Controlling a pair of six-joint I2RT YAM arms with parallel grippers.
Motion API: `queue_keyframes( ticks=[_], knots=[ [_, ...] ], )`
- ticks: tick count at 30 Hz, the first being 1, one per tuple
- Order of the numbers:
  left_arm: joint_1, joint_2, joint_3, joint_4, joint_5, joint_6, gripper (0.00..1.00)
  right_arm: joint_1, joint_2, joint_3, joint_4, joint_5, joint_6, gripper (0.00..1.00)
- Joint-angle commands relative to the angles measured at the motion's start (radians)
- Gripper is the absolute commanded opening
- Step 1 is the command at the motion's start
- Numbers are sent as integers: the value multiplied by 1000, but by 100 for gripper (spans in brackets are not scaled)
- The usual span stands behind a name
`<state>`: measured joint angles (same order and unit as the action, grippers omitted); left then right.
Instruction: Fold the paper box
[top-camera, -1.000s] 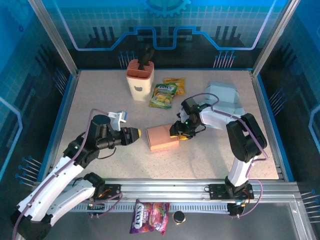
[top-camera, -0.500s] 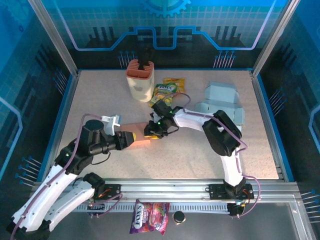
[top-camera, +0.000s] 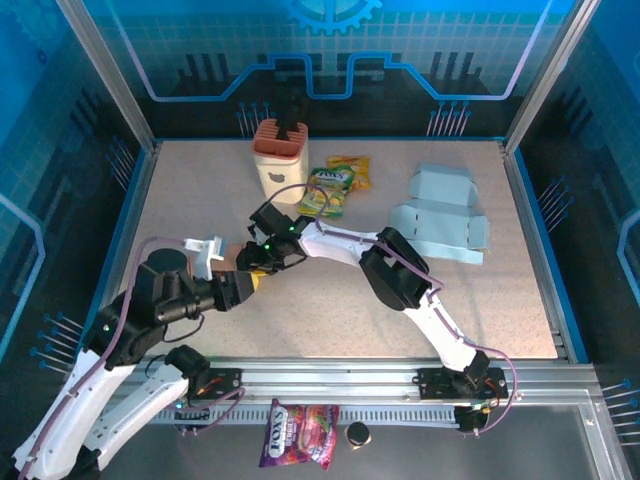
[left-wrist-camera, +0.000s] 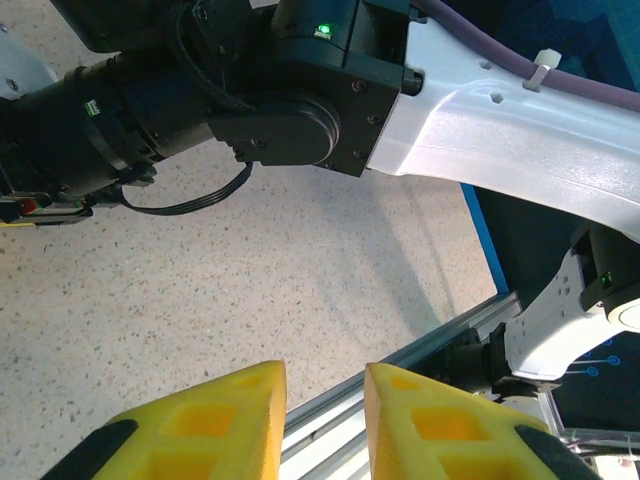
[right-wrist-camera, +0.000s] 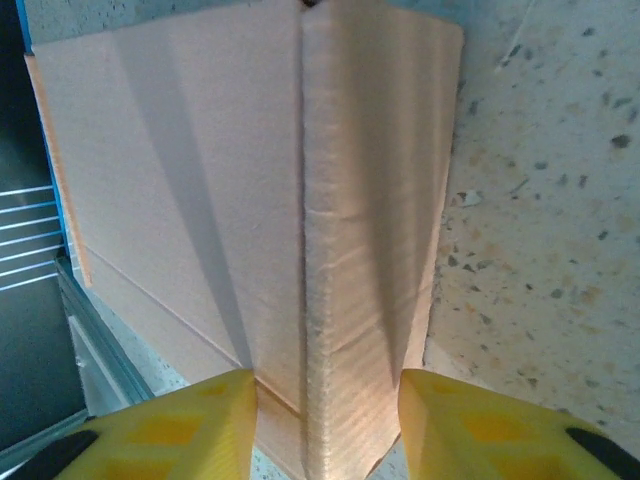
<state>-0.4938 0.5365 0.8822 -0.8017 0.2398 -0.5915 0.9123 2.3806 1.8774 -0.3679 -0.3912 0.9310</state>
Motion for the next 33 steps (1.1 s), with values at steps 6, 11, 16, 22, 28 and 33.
queue_keyframes(
  ticks=[6, 11, 16, 22, 28, 33],
  knots=[
    [-3, 71, -9, 60, 63, -27, 29, -67, -337, -296, 71, 130, 15, 53],
    [-10, 179, -69, 284, 117, -102, 29, -245, -665, -584, 33, 199, 7, 53],
    [-113, 393, -71, 487, 87, -143, 28, -620, -860, -774, -115, 148, -27, 54],
    [-209, 713, -12, 735, 82, -313, 25, -1003, -794, -801, -129, 38, -109, 54],
    [-247, 866, 65, 782, 11, -380, 23, -1092, -602, -657, -146, 36, -172, 54],
    [-255, 913, 82, 802, -39, -437, 22, -1075, -474, -574, -212, 48, -193, 54]
  ],
)
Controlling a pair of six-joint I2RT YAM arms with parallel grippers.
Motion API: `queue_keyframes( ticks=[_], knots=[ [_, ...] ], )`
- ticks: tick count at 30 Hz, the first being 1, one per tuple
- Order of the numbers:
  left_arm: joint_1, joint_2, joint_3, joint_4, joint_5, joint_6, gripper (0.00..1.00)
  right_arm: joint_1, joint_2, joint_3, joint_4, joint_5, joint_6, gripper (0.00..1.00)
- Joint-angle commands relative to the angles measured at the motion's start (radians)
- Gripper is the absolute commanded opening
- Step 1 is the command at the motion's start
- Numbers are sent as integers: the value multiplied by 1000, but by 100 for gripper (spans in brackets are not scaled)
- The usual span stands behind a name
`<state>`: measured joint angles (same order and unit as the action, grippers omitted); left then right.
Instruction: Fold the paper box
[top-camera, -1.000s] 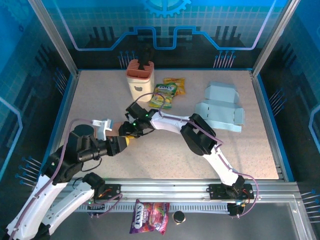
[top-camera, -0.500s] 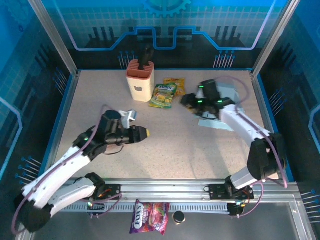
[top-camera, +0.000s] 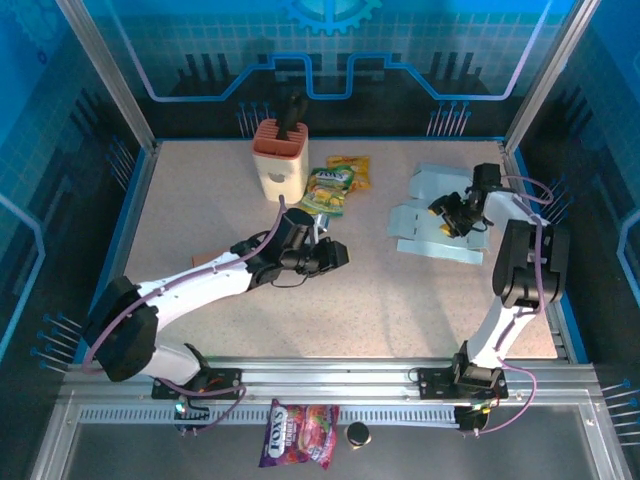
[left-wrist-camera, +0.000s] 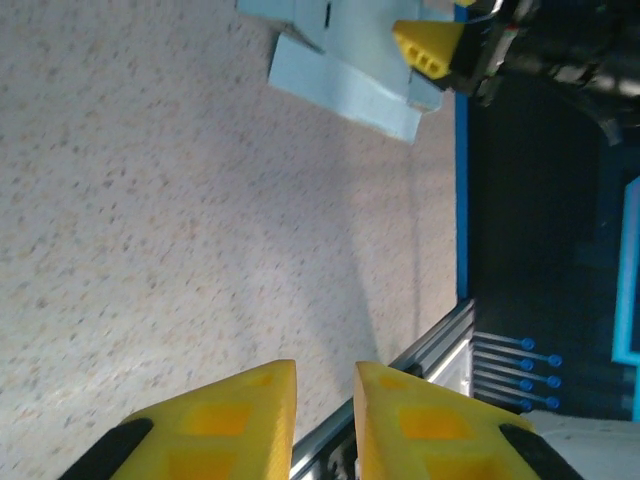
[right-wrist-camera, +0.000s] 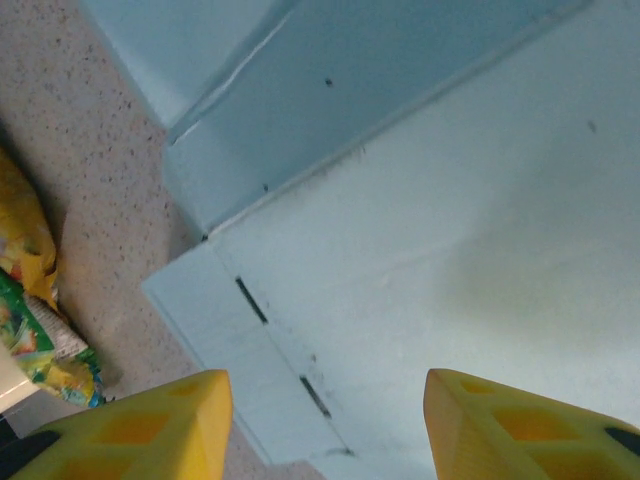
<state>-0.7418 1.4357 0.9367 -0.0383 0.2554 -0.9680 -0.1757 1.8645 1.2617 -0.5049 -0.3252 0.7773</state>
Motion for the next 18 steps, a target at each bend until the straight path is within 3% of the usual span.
queue_keyframes(
  ticks=[1, 8, 18],
  knots=[
    [-9, 19, 25, 38, -66, -83, 22, 22, 56, 44, -89, -21, -39, 54],
    [-8, 37, -34, 98, -111, -224, 23, 139, 29, -83, -59, -45, 62, 55],
    [-8, 36, -156, 137, -178, -442, 31, 474, -179, -356, 160, -28, 501, 55]
  ],
)
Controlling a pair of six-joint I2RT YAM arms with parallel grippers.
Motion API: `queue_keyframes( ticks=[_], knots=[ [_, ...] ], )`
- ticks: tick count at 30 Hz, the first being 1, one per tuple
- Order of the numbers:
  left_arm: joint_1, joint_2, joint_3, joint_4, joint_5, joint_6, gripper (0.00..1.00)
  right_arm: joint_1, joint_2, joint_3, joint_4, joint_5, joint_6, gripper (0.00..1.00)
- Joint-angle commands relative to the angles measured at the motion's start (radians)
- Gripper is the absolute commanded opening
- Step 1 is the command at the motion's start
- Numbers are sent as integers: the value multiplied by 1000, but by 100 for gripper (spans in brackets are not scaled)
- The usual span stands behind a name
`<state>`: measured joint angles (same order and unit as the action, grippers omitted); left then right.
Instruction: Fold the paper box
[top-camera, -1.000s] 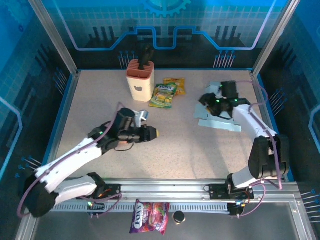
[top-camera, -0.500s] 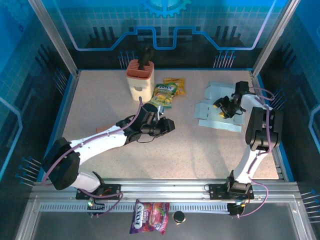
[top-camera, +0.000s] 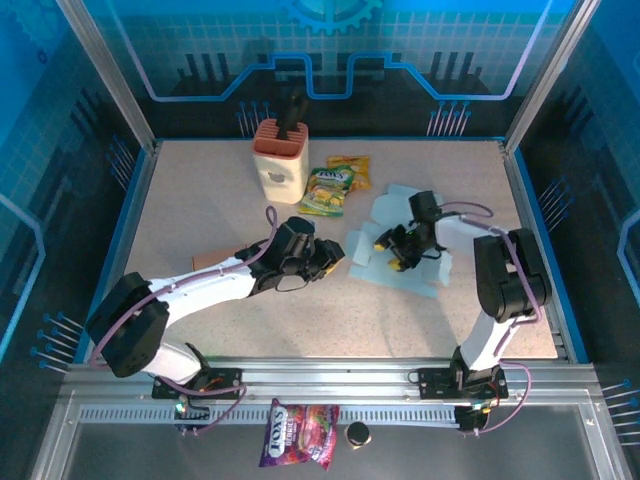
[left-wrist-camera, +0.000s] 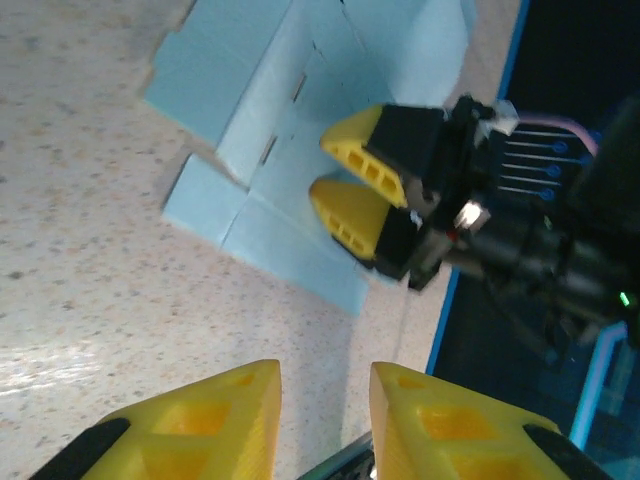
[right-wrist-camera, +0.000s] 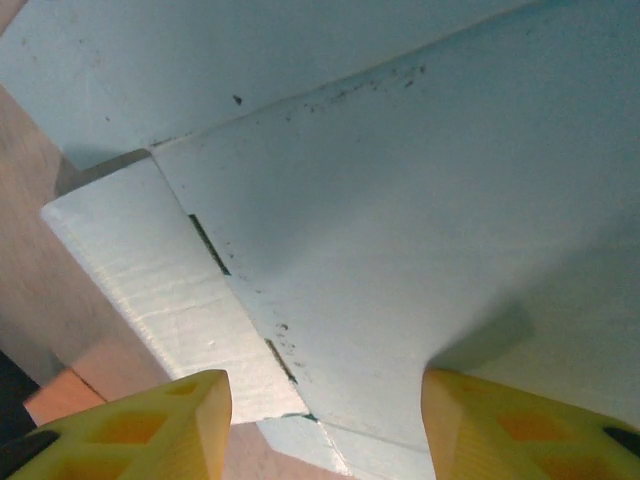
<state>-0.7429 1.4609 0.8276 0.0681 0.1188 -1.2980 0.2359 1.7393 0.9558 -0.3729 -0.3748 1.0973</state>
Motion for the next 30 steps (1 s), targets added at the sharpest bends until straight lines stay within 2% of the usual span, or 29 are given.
queue_keyframes(
  ticks=[1, 4, 9, 18, 22, 30],
  knots=[
    [-8, 12, -72, 47, -48, -143, 31, 87, -83, -67, 39, 32, 217, 55],
    [-7, 20, -130, 107, -53, -225, 32, 118, -156, -96, 56, 45, 264, 55],
    [-15, 54, -165, 169, -73, -331, 34, 112, -292, -94, 22, 104, 222, 57],
    [-58, 196, -157, 308, -117, -542, 36, 100, -486, -211, 55, 95, 266, 57],
    [-64, 220, -165, 331, -152, -590, 36, 82, -532, -233, 42, 76, 258, 58],
    [-70, 260, -154, 361, -194, -584, 34, 60, -574, -260, 35, 33, 249, 58]
  ],
)
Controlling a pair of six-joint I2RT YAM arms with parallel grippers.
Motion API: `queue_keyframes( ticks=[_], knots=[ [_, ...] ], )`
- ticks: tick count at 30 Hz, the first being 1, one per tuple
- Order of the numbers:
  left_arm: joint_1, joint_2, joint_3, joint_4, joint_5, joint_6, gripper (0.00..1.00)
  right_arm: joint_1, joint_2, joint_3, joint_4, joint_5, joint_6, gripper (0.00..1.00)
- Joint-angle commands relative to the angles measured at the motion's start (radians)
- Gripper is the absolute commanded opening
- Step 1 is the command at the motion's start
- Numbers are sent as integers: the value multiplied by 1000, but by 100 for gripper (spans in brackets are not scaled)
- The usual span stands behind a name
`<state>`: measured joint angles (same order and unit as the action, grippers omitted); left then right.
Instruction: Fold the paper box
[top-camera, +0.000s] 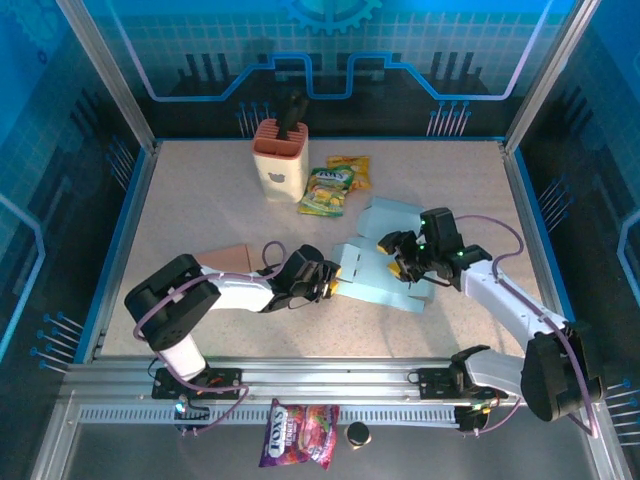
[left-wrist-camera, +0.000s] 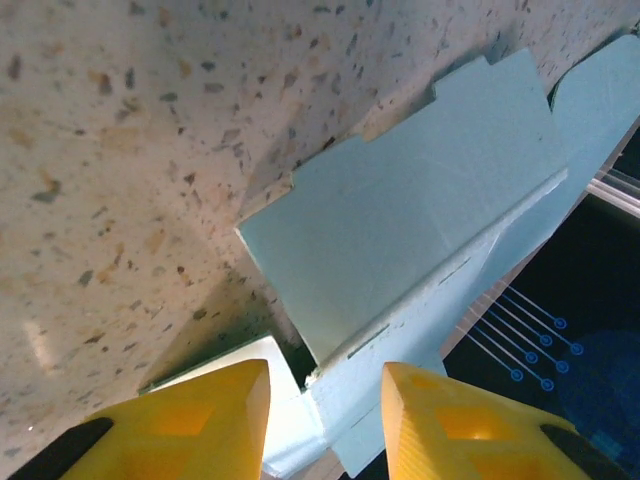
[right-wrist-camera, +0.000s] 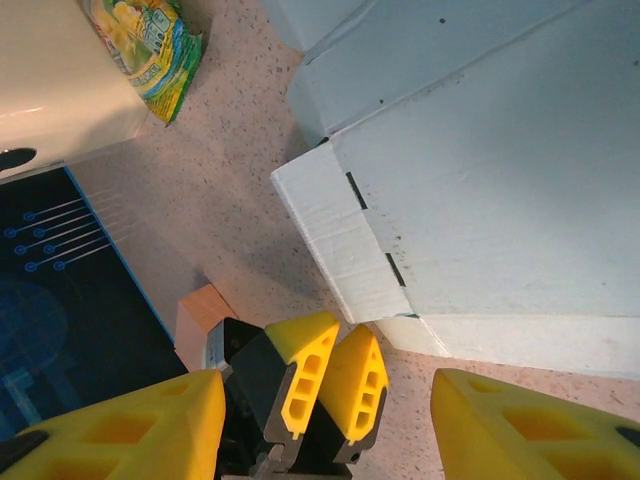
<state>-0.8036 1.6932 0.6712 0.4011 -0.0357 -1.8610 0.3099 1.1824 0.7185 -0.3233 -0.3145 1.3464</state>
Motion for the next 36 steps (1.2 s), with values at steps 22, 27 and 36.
queue_keyframes(
  ticks=[22, 27, 36],
  knots=[
    [-13, 101, -15, 210, -109, 36, 19, -31, -110, -80, -20, -51, 19, 58],
    [-13, 101, -19, 230, -127, 49, 8, -29, -128, -88, -33, -46, 37, 59],
    [-13, 63, 11, 208, -142, 76, 0, 56, -215, -188, 36, 61, 219, 66]
  ],
)
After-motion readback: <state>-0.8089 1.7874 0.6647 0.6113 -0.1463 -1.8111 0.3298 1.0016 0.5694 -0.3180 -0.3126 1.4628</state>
